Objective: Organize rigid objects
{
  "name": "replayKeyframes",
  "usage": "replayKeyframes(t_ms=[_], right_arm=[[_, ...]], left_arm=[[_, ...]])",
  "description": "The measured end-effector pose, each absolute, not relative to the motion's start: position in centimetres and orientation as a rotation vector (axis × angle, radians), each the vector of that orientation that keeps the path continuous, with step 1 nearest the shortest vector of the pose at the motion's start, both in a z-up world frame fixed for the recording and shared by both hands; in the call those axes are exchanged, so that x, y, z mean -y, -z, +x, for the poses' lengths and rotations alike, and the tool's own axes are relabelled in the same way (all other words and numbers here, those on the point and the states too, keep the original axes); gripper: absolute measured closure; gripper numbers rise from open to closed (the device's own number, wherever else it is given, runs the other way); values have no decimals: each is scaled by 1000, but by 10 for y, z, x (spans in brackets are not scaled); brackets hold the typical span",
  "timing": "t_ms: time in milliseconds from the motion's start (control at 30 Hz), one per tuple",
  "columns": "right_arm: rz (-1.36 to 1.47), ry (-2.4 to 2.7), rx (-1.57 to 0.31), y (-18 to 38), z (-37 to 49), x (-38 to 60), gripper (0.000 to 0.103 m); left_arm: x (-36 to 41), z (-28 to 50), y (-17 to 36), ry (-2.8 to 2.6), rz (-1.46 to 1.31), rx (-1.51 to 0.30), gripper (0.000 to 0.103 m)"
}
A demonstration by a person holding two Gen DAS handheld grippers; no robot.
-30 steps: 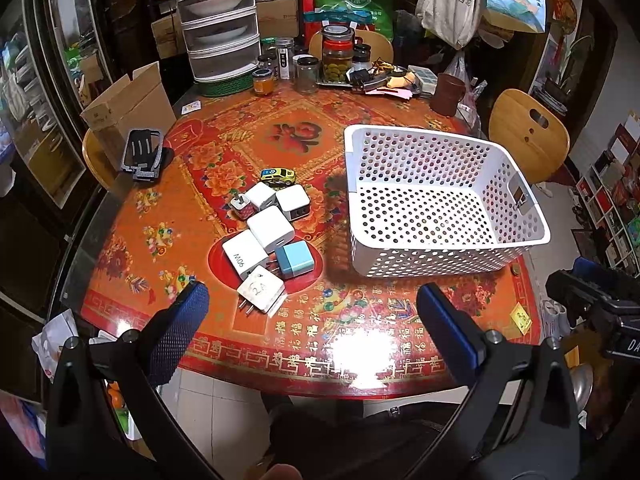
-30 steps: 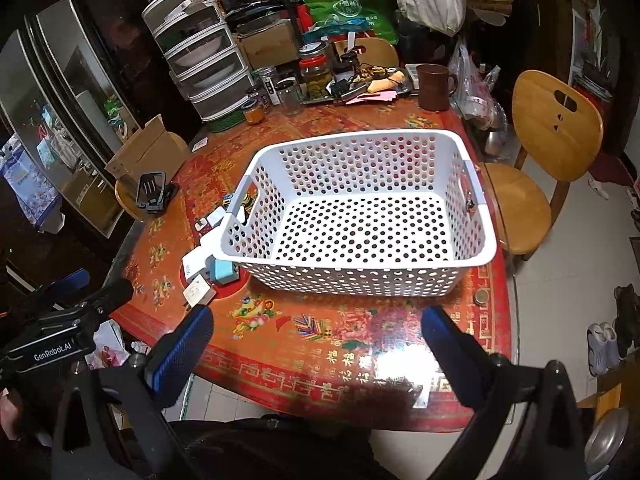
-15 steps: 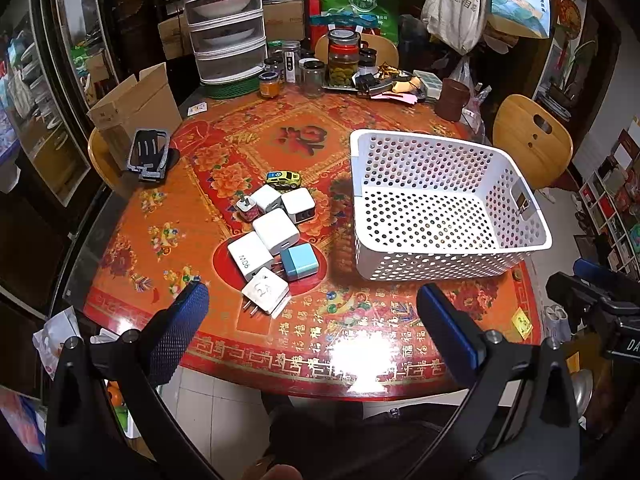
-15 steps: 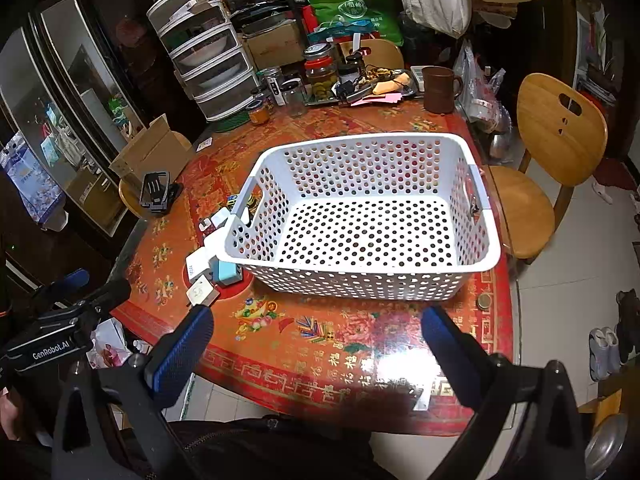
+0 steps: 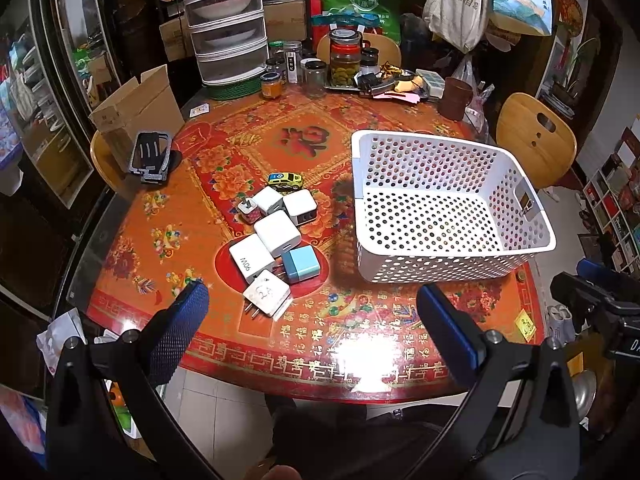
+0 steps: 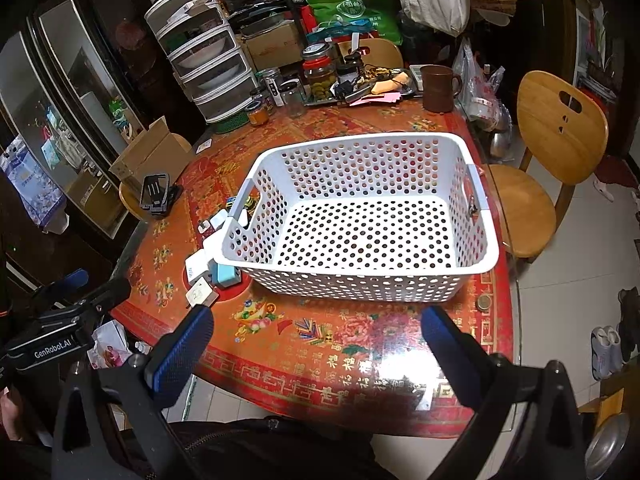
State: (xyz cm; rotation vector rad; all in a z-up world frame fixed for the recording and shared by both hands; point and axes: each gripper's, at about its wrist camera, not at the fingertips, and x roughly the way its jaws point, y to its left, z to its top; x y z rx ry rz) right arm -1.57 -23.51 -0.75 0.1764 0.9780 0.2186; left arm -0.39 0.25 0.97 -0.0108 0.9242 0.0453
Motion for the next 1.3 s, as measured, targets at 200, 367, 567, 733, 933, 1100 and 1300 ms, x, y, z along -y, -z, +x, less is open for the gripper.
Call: replayKeyframes(t_ms=[200,367,567,733,933,1100,1300], right_arm=[[179,-222,-983,10,-13,237,0],[183,-223,-991,14,-9,241,0],[265,-137,-1012,27,7,272,0],[287,47,-1019,47,36,329,9],[332,65,-1106,89,69,366,11],[345,43,-1150,112,90,370,32],[397,-4,-1187,132,101,373,56]], left_arm=[[2,0,-8,-50,-3,-917,1],[-2,4,-5,-107,-1,-907,1],[-29,17,9,-209,-3,-924,1],[-57,39,44,-267,13,-1003,1],[-87,57,88,-343,20,-1043,1],[-116,68,122,-403,-23,-1077,1],[-143,75,167,-464,8,-1108,1]])
